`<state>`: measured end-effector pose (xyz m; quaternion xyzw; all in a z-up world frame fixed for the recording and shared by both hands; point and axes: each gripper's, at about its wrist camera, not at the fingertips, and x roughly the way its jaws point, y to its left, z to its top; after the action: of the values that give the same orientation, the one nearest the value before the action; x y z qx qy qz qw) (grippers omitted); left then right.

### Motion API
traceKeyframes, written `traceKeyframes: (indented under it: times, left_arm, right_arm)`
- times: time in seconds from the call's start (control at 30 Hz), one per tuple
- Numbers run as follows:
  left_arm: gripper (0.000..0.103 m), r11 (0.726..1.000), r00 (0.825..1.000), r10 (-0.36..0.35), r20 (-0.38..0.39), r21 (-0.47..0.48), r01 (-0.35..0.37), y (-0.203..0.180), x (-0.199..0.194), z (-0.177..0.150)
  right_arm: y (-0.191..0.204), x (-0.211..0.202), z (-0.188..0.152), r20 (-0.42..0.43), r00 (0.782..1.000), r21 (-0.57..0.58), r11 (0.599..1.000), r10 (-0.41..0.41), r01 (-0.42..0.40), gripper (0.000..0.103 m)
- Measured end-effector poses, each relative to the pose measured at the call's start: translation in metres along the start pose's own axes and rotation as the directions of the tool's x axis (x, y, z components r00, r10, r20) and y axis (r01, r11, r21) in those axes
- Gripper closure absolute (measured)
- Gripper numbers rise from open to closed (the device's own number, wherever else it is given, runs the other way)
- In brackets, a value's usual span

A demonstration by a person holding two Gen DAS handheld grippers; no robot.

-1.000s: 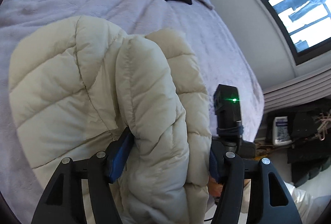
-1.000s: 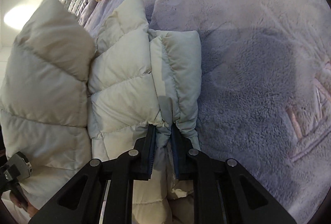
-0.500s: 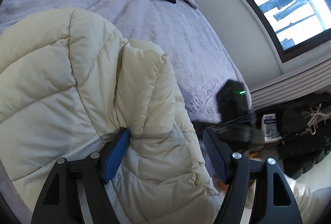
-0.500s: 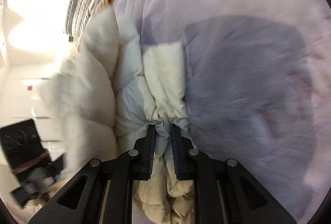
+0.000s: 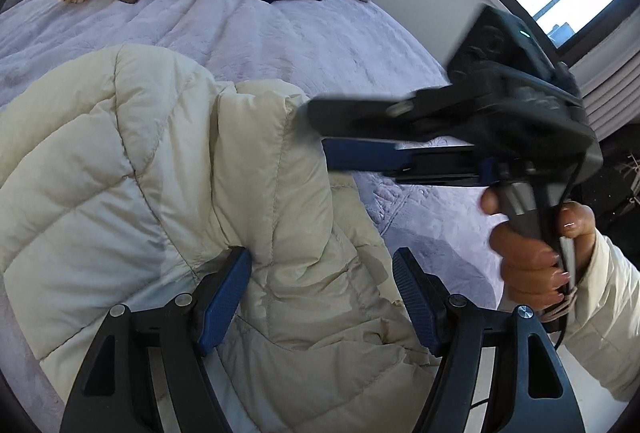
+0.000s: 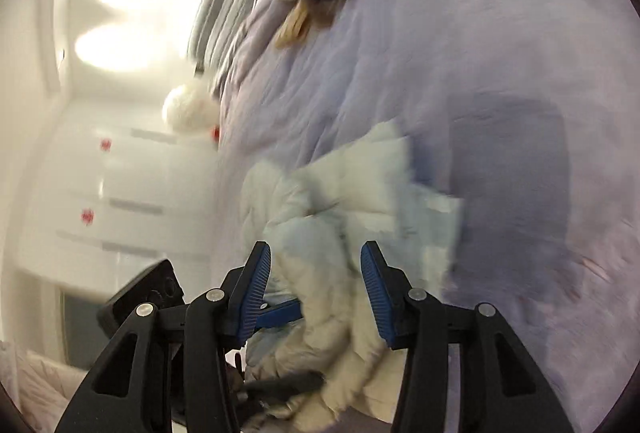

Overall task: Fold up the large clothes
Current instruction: 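Regrasp the jacket with the right tool while the left tool presses it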

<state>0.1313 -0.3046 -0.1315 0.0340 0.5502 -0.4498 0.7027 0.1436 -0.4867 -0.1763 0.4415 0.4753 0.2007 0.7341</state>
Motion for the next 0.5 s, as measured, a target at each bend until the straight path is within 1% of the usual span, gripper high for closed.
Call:
traceKeyframes:
  times: [0.03, 0.07, 0.1, 0.13, 0.17, 0.23, 0.27, 0.37, 0.4, 0.43, 0.5]
  left_arm:
    - [0.03, 1.0, 1.0, 0.006, -0.002, 0.003, -0.006, 0.0, 0.0, 0.0]
    - [0.03, 1.0, 1.0, 0.014, -0.003, 0.004, -0.014, -0.001, 0.0, 0.001]
    - [0.03, 1.0, 1.0, 0.023, -0.006, 0.004, -0.023, 0.0, -0.002, 0.0]
    - [0.03, 1.0, 1.0, 0.019, -0.007, 0.0, -0.019, 0.0, -0.005, -0.001]
    - [0.029, 1.0, 1.0, 0.013, -0.007, -0.006, -0.013, 0.001, -0.01, -0.001]
    - [0.022, 1.0, 1.0, 0.004, 0.014, -0.03, -0.004, 0.007, -0.026, -0.003]
    - [0.022, 0.999, 0.999, 0.002, 0.033, -0.047, 0.0, 0.012, -0.035, -0.004]
    - [0.022, 0.987, 0.995, -0.008, 0.097, -0.157, 0.023, 0.043, -0.07, -0.01]
    - [0.022, 0.98, 0.994, -0.006, 0.112, -0.199, 0.029, 0.056, -0.078, -0.013]
    - [0.022, 0.962, 0.991, 0.001, 0.13, -0.271, 0.035, 0.079, -0.087, -0.019]
    - [0.021, 0.925, 0.991, -0.004, 0.137, -0.376, 0.055, 0.113, -0.091, -0.026]
  right_arm:
    - [-0.001, 0.01, 0.0, -0.024, 1.0, -0.008, 1.0, -0.015, 0.015, 0.059]
    - [-0.003, 0.019, 0.001, -0.048, 0.998, -0.013, 0.999, -0.049, 0.048, 0.081]
    - [-0.006, 0.023, 0.003, -0.056, 0.995, -0.01, 0.996, -0.084, 0.083, 0.09]
    - [-0.014, 0.027, 0.003, -0.056, 0.991, -0.002, 0.992, -0.123, 0.123, 0.092]
    - [-0.021, 0.028, 0.004, -0.054, 0.989, 0.005, 0.99, -0.14, 0.14, 0.094]
    - [-0.035, 0.033, 0.007, -0.049, 0.986, 0.022, 0.987, -0.161, 0.162, 0.094]
    - [-0.041, 0.034, 0.005, -0.044, 0.985, 0.023, 0.986, -0.164, 0.165, 0.094]
    - [-0.048, 0.036, 0.004, -0.037, 0.987, 0.033, 0.987, -0.158, 0.159, 0.094]
    - [-0.048, 0.038, 0.001, -0.034, 0.988, 0.039, 0.988, -0.15, 0.152, 0.094]
    - [-0.053, 0.039, 0.001, -0.032, 0.99, 0.052, 0.989, -0.139, 0.141, 0.094]
    - [-0.057, 0.041, -0.001, -0.03, 0.992, 0.069, 0.989, -0.126, 0.127, 0.094]
